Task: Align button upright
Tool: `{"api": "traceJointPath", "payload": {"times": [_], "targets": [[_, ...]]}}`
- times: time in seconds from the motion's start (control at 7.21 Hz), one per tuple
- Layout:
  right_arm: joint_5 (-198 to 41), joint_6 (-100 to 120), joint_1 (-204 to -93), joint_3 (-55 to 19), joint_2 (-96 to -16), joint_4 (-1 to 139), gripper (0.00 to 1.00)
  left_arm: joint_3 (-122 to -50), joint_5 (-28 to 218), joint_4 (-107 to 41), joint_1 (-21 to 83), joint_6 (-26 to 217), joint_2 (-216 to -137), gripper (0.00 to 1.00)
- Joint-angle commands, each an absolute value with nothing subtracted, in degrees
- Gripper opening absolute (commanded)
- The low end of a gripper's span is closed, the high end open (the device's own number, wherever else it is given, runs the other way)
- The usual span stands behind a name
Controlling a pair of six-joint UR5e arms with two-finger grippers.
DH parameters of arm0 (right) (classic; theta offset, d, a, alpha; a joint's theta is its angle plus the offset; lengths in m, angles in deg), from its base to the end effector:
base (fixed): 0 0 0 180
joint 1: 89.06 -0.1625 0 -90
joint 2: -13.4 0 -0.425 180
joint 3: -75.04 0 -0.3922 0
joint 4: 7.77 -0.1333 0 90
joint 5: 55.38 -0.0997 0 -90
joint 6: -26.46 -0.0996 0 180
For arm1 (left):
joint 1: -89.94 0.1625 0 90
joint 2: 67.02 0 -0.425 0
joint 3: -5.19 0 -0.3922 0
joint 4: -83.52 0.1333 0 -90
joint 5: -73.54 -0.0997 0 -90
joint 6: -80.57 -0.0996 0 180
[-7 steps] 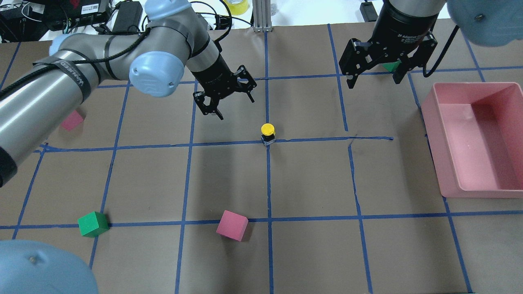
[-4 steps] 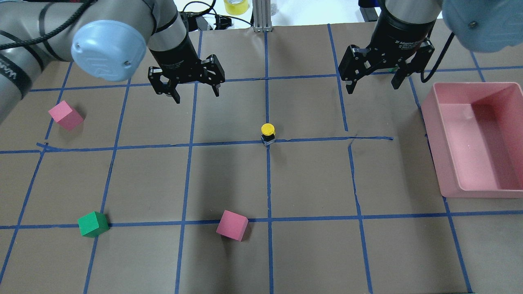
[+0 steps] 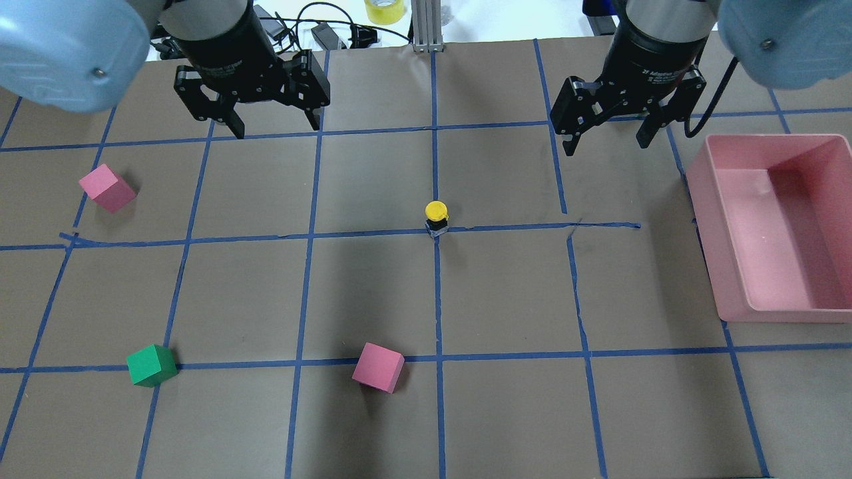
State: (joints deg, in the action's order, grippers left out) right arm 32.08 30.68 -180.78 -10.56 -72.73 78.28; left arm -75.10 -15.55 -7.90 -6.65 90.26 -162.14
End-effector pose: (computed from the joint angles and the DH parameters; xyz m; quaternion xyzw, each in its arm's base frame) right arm 0.1531 -0.5101 0.4849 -0.0511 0.9980 0.0293 0.0228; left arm -0.1953 -0.5149 0.5233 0.0268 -0.9992 0.0263 0.0118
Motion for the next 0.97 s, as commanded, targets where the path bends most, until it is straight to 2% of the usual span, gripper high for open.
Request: {"api": "traceJointPath", "payload": {"times": [0.0,0.42,0.83], "targets": [[31.55,30.59,-180.82,-10.56,-72.65,78.28,1.00,-74.08,-15.14,-10.17,-6.56,87.26,-160.36,1.00],[32.07,30.68,-180.73,-11.09,-72.65,78.28,1.00,-76.36,-16.02,-7.99,-5.86,82.68,-158.52,1.00],[32.07,30.77,-180.73,-11.70,-72.65,78.28,1.00,-84.08,-15.67,5.96,-5.59,82.77,-158.86,1.00]]}}
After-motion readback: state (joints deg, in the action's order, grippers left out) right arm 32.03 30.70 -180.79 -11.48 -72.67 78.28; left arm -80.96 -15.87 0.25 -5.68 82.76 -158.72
